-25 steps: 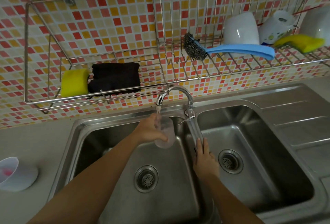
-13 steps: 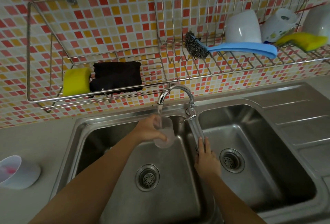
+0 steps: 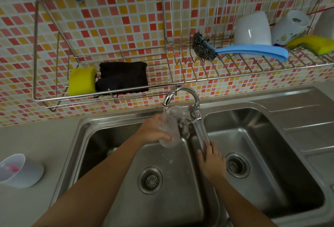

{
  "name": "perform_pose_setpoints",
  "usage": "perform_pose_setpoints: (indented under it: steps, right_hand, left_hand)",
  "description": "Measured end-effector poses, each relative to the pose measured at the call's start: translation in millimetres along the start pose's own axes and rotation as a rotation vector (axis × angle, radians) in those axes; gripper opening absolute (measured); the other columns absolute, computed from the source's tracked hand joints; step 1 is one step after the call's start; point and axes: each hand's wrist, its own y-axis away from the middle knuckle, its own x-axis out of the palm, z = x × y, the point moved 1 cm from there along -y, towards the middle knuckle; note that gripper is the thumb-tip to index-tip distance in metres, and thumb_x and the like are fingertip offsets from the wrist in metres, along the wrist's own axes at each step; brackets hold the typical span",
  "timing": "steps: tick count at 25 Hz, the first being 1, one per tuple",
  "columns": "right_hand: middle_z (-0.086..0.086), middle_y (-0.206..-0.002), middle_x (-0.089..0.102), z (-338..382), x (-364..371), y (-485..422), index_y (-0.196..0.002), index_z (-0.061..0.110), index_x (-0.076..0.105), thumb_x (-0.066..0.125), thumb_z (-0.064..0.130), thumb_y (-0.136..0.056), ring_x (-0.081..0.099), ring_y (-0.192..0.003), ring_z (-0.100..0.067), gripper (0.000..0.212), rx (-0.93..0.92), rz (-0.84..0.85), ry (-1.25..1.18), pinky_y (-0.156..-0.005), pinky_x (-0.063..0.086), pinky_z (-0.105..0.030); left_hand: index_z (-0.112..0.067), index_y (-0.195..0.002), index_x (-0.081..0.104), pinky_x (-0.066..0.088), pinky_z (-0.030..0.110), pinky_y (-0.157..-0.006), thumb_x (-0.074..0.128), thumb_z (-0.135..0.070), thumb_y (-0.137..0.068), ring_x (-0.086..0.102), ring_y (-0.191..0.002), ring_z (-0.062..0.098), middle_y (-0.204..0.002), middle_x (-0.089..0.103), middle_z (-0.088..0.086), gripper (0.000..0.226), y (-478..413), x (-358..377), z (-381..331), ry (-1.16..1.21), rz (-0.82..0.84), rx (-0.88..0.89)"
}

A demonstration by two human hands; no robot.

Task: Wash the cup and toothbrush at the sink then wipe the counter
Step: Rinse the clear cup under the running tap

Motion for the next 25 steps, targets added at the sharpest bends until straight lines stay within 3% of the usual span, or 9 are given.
perform_pose_setpoints:
  steps: [3,6,9,11,13,18,21,23,25]
  right_hand:
    - [-0.014,-0.115,0.055,8.6,-16.3,-34.4,-0.115,0.008,0.053,0.047,0.017,-0.092,0.053,-0.106,-0.027,0.025,0.003,-0.139,-0.309,-0.090,0.045,-0.035]
    - [-0.014,-0.127,0.050,34.8,-29.1,-77.6,-0.128,0.007,0.045,0.051,-0.002,-0.085,0.052,-0.112,-0.026,0.044,-0.111,-0.028,-0.207,-0.098,0.045,-0.036]
    - [-0.009,-0.140,0.040,51.7,-23.7,-109.7,-0.135,0.016,0.041,0.061,0.002,-0.078,0.039,-0.129,-0.027,0.062,-0.288,0.191,0.050,-0.104,0.041,-0.044]
    - [-0.008,-0.137,0.045,55.7,-12.8,-125.3,-0.127,0.017,0.050,0.062,0.013,-0.080,0.036,-0.130,-0.026,0.048,-0.429,0.262,0.269,-0.108,0.036,-0.041]
    - [-0.011,-0.128,0.053,63.3,-11.3,-129.6,-0.118,0.012,0.056,0.053,0.019,-0.089,0.044,-0.122,-0.027,0.029,-0.390,0.252,0.283,-0.108,0.034,-0.038]
    - [-0.014,-0.094,0.059,61.9,-39.1,-112.8,-0.103,0.003,0.051,0.031,0.024,-0.101,0.060,-0.094,-0.033,0.029,0.035,0.060,-0.522,-0.076,0.046,-0.036]
    - [-0.016,-0.115,0.055,64.0,-40.5,-97.3,-0.120,0.000,0.049,0.037,0.012,-0.099,0.054,-0.111,-0.029,0.027,0.064,-0.103,-0.716,-0.097,0.045,-0.041]
    - [-0.017,-0.141,0.040,62.5,-28.5,-72.6,-0.138,0.000,0.035,0.044,0.004,-0.093,0.037,-0.132,-0.029,0.045,0.065,-0.120,-0.558,-0.114,0.028,-0.041]
    - [-0.016,-0.154,0.020,52.0,-15.2,-37.5,-0.146,0.002,0.020,0.042,0.015,-0.095,0.013,-0.144,-0.029,0.057,0.003,-0.048,-0.219,-0.116,0.009,-0.035]
  left_hand:
    - [-0.021,-0.125,0.049,0.048,0.031,-0.083,0.087,-0.025,-0.056,0.055,-0.106,0.018,-0.117,0.057,-0.004,0.079,-2.5,1.4,-0.6,0.059,-0.013,-0.003]
    - [-0.023,-0.121,0.052,0.049,0.031,-0.083,0.087,-0.021,-0.054,0.056,-0.105,0.017,-0.115,0.059,-0.003,0.075,-3.1,4.3,0.8,0.108,-0.032,0.001]
    - [-0.023,-0.119,0.053,0.047,0.027,-0.081,0.087,-0.017,-0.055,0.057,-0.104,0.017,-0.113,0.060,-0.004,0.073,-2.5,7.0,-1.2,0.126,-0.024,0.026]
    - [-0.024,-0.121,0.049,0.048,0.028,-0.082,0.087,-0.017,-0.053,0.055,-0.105,0.015,-0.115,0.058,-0.005,0.078,-1.5,9.5,-0.8,0.167,-0.027,0.021]
    - [-0.023,-0.119,0.046,0.049,0.029,-0.081,0.088,-0.014,-0.052,0.054,-0.104,0.014,-0.115,0.056,-0.005,0.080,2.4,12.7,0.6,0.247,-0.046,0.005]
    - [-0.022,-0.113,0.048,0.049,0.024,-0.078,0.089,-0.011,-0.052,0.056,-0.099,0.013,-0.110,0.056,-0.007,0.073,9.3,21.5,8.3,0.418,-0.089,0.018]
    - [-0.026,-0.113,0.049,0.049,0.027,-0.085,0.089,-0.011,-0.049,0.055,-0.103,0.014,-0.112,0.053,-0.007,0.077,11.6,31.3,21.5,0.381,-0.108,0.020]
    - [-0.023,-0.118,0.049,0.045,0.025,-0.088,0.089,-0.013,-0.048,0.052,-0.106,0.018,-0.114,0.050,-0.002,0.081,11.2,38.5,38.8,0.168,-0.136,0.037]
    - [-0.022,-0.127,0.046,0.040,0.024,-0.091,0.088,-0.024,-0.052,0.047,-0.111,0.020,-0.119,0.045,0.000,0.086,14.6,43.3,58.0,-0.142,-0.116,0.050]
